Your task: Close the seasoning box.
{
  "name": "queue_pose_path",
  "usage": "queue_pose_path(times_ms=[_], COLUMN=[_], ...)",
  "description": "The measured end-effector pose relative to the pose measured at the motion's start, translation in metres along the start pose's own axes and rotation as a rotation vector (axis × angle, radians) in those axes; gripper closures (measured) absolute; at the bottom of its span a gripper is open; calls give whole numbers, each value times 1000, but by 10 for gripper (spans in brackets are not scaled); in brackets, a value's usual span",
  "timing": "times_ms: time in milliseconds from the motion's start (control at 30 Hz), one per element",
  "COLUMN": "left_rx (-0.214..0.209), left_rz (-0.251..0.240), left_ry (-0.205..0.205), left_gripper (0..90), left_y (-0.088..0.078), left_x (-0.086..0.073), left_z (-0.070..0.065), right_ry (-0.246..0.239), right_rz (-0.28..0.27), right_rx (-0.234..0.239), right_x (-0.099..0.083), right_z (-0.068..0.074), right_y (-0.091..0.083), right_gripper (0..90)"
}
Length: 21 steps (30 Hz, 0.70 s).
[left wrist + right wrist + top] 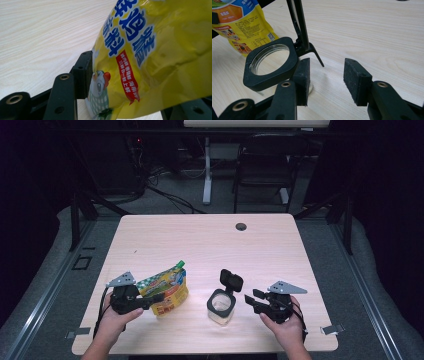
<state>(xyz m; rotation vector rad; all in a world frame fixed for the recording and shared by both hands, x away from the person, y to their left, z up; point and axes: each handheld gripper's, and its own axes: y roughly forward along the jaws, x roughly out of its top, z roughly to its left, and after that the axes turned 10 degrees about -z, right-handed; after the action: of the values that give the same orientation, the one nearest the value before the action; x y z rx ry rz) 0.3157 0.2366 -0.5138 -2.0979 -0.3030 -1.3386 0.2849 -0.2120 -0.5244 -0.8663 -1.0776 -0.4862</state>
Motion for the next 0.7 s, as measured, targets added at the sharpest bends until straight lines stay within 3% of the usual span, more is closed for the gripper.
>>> queue_pose_path(times_ms=[700], left_rx=[-16], left_rz=[19], left_ry=[-29], left_gripper=[461], left_y=[6], left_x=[-8], left_z=[6], right_ry=[3], right_rz=[-6], right_rx=[0], right_x=[0], right_z=[0], right_y=[0], right_gripper=[566])
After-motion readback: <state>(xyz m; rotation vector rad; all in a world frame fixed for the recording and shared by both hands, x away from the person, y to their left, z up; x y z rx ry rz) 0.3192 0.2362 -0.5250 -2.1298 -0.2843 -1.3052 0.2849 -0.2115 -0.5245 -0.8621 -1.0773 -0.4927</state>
